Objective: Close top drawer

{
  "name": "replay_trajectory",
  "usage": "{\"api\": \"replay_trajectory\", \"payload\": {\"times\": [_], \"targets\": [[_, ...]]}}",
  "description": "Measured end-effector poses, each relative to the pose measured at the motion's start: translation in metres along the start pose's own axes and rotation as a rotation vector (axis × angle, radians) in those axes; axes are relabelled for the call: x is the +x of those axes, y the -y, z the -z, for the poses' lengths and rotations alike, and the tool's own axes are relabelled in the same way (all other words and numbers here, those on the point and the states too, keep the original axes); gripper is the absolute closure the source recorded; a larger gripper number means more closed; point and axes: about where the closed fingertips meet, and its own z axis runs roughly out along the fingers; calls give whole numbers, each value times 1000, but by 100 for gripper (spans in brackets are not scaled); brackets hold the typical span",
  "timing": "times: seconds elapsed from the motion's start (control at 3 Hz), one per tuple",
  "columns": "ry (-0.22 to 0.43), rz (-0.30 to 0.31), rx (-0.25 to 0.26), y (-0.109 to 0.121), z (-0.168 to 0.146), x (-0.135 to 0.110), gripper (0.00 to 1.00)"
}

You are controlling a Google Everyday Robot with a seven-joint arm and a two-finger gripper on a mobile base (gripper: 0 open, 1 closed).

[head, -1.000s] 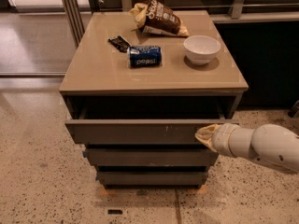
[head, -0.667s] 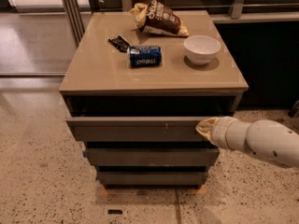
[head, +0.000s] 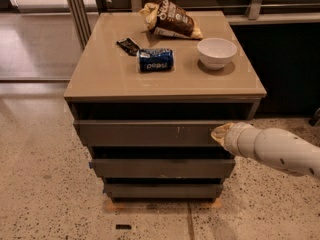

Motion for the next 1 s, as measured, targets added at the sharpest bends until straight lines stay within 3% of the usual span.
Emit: {"api": "replay_trajectory", "payload": {"times": [0.33,0.67,1.0], "targets": [[-7,-8,-23,-4,-4,2,100],[36,0,-80,-10,-8,6,100],[36,-89,-124,-3,46,39,100]]}}
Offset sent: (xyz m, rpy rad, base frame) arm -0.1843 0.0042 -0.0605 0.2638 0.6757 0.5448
